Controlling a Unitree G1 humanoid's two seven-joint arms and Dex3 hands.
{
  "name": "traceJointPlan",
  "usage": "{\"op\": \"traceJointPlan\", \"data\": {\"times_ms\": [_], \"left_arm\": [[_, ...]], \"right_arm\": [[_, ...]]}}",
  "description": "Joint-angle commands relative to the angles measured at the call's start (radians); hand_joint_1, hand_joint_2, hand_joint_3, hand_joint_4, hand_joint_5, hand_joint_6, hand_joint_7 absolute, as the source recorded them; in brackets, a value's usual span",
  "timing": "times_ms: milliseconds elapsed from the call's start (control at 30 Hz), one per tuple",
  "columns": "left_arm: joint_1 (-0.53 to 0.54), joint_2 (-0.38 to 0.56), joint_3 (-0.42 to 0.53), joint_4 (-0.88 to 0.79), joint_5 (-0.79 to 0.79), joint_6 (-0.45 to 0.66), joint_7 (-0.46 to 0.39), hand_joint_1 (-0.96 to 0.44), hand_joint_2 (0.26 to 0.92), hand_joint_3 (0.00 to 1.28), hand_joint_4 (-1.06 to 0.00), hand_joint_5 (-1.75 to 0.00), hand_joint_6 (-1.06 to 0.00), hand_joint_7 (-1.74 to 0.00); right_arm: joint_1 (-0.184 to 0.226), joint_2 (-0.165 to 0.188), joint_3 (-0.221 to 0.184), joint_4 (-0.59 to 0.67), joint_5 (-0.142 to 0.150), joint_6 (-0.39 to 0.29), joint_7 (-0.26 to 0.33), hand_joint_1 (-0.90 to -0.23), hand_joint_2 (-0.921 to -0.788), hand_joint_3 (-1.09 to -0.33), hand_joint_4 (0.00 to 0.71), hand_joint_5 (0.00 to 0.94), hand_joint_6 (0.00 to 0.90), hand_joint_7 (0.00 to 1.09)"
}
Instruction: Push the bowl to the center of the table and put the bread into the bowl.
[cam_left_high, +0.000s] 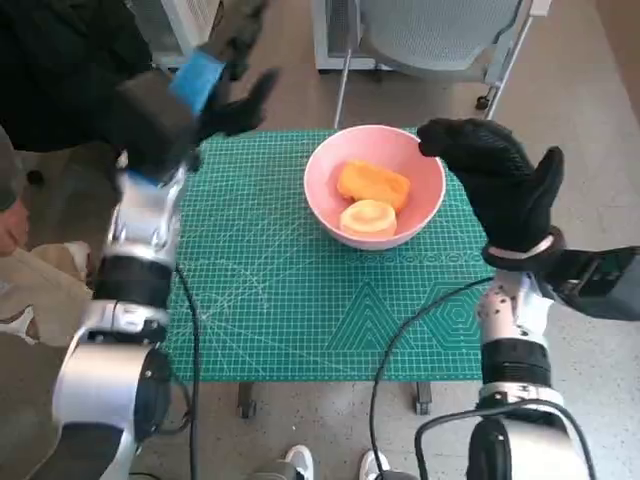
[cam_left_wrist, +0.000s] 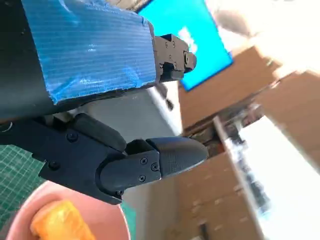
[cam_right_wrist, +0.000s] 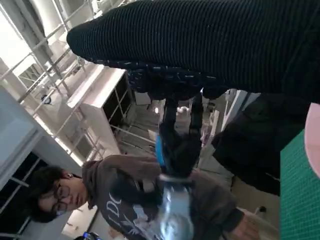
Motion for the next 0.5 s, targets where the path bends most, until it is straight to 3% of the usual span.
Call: {"op": "traceJointPlan", "data": {"times_ms": [33,500], "left_arm": [[0.091,-0.008,0.029,-0.117,-0.061,-0.027,-0.029,-0.74,0.921,0.71,-0.03,-0.01,-0.12,-0.02],[0.342,-0.023,0.058,-0.413,-0.166,-0.017,-0.072,-0.78,0.921,0.69,-0.02,0.00,-0.11,-0.01]], "right_arm": [[-0.009,0.001,0.002,0.024,-0.012,0.002,0.001,-0.659,-0.921,-0.610,0.167,0.002,0.207,0.03],[-0.019,-0.002,0.002,0.026,-0.008,0.010,0.008,-0.665,-0.921,-0.616,0.167,0.001,0.205,0.03]]}}
